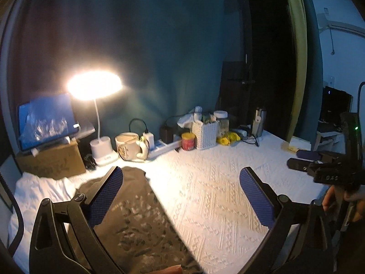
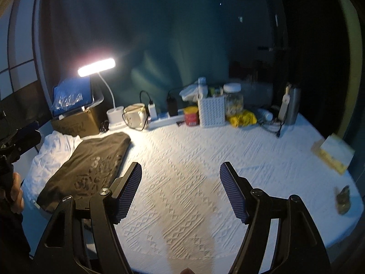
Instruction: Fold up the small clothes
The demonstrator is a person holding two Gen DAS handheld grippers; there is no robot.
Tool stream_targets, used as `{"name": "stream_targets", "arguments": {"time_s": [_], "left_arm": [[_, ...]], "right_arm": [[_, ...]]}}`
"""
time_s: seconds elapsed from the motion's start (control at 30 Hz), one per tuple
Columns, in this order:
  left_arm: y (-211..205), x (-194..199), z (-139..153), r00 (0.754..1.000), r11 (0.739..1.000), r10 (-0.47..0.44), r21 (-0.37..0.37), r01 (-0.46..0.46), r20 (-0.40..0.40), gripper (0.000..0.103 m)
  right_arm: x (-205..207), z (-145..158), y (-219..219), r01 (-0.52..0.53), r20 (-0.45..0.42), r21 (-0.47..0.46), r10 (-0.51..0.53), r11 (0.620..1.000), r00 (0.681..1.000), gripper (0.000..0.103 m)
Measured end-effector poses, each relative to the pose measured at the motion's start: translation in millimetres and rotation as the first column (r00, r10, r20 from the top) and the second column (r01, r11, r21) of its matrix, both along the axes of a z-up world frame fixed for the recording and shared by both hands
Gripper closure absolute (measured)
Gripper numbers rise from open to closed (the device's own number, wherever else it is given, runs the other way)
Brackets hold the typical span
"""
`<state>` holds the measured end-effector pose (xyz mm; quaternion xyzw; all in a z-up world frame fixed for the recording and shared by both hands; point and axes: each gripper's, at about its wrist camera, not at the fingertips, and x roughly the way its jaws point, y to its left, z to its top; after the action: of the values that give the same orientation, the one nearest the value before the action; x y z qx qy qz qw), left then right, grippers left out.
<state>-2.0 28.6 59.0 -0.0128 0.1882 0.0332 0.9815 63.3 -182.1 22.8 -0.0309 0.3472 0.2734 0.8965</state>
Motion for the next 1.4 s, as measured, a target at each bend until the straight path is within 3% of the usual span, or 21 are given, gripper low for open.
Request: {"name": "stream_targets", "arguments": {"time_s": [0.33,0.63,1.0,1.17,1.4], "left_arm": [[-5.8,-7.3,20.8,0.997,0.999,0.038,0.025,-0.040,0.072,0.002],[-5.5,-20.3,40.1,0.990,0.997,0.064,0.034,-0.069,0.129,0.002],[9.3,-45.7,53.9,0.972,0.990,0.127,0.034,-0.136,0.199,0.002],[20.0,-50.2,46.7,0.970,0.987,0.155,0.007,-0.159,0.188,0.002],[39.0,-48.5,34.0,0.959,0.972,0.233,-0.030,-0.231,0.162,0.002]], "right_arm": [[-7.2,50.6,-12.8,0.030,0.138,0.001,-0.030,1.000,0.990,0.029],[-15.5,78.4,-10.7,0.049,0.212,0.036,-0.056,0.998,0.976,0.029],[-42.6,124.5,0.6,-0.035,0.335,0.106,-0.002,0.994,0.942,0.029],[-46.9,125.1,10.0,-0.057,0.352,0.102,0.018,0.993,0.936,0.028],[-36.3,107.9,28.3,-0.081,0.309,0.083,0.052,0.993,0.950,0.029]]}}
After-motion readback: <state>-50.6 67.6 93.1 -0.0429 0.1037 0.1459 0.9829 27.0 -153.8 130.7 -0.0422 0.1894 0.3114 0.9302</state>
